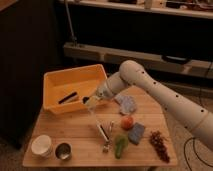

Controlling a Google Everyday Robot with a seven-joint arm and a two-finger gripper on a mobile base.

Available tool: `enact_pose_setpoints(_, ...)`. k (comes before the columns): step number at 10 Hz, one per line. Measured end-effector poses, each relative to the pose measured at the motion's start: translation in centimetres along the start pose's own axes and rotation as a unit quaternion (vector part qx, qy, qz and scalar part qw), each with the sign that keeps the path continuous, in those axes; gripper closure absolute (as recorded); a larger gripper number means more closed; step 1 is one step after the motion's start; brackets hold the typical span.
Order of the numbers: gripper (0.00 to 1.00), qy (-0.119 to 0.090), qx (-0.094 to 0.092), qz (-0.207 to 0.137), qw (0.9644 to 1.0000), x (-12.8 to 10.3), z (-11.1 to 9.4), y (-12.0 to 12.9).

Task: Place brush in metal cup

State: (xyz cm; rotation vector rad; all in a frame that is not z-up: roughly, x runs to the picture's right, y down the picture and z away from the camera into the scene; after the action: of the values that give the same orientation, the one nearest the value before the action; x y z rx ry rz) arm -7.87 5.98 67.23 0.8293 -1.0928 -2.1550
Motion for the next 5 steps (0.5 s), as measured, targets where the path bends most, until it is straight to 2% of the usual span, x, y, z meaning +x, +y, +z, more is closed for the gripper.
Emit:
enact_pose_setpoints(1, 1.00, -0.005, -0.011, -0.030, 0.9995, 0.0, 0.3, -0.6)
enact_pose_setpoints(2, 1.00, -0.009, -0.033, -0.071, 0.9969, -0.2, 0.4, -1.3)
enact_pose_setpoints(3, 1.00, -0.014, -0.076, -0.107, 0.9913, -0.9, 0.2, -1.9)
enact_pose_setpoints(4, 1.00, -0.017, -0.102, -0.119, 0.9875, -1.4, 0.0, -2.3)
enact_pose_setpoints(5, 1.00, -0.019, -0.121, -0.130, 0.9840, -1.6, 0.0, -2.6)
